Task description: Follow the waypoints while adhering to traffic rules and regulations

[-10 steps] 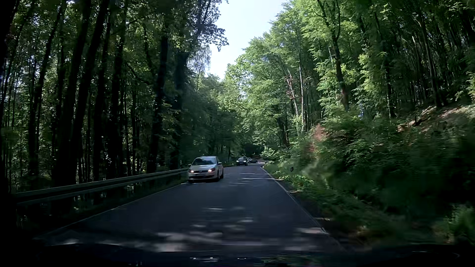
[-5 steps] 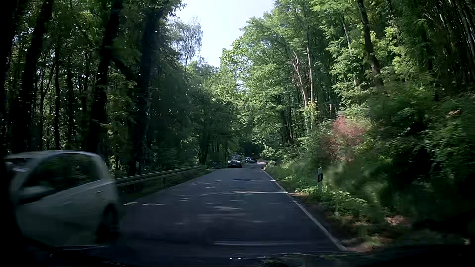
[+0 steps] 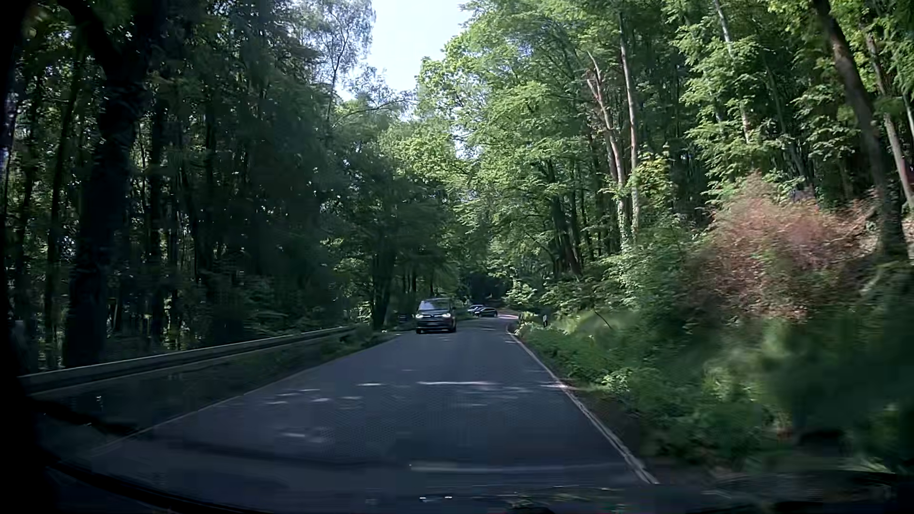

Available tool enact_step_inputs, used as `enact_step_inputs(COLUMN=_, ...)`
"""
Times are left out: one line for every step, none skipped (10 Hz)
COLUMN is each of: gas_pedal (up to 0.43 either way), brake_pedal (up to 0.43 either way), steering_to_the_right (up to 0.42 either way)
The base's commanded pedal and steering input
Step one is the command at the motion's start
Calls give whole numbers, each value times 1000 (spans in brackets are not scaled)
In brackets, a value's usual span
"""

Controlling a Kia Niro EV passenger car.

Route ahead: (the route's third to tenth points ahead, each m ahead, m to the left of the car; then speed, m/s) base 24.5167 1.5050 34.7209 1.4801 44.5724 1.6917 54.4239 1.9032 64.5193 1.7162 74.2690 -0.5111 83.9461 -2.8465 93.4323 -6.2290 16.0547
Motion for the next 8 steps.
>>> enact_step_inputs(gas_pedal=287, brake_pedal=0, steering_to_the_right=-3)
enact_step_inputs(gas_pedal=287, brake_pedal=0, steering_to_the_right=-3)
enact_step_inputs(gas_pedal=280, brake_pedal=0, steering_to_the_right=-4)
enact_step_inputs(gas_pedal=280, brake_pedal=0, steering_to_the_right=-5)
enact_step_inputs(gas_pedal=280, brake_pedal=0, steering_to_the_right=-5)
enact_step_inputs(gas_pedal=280, brake_pedal=0, steering_to_the_right=-4)
enact_step_inputs(gas_pedal=280, brake_pedal=0, steering_to_the_right=-5)
enact_step_inputs(gas_pedal=280, brake_pedal=0, steering_to_the_right=-5)
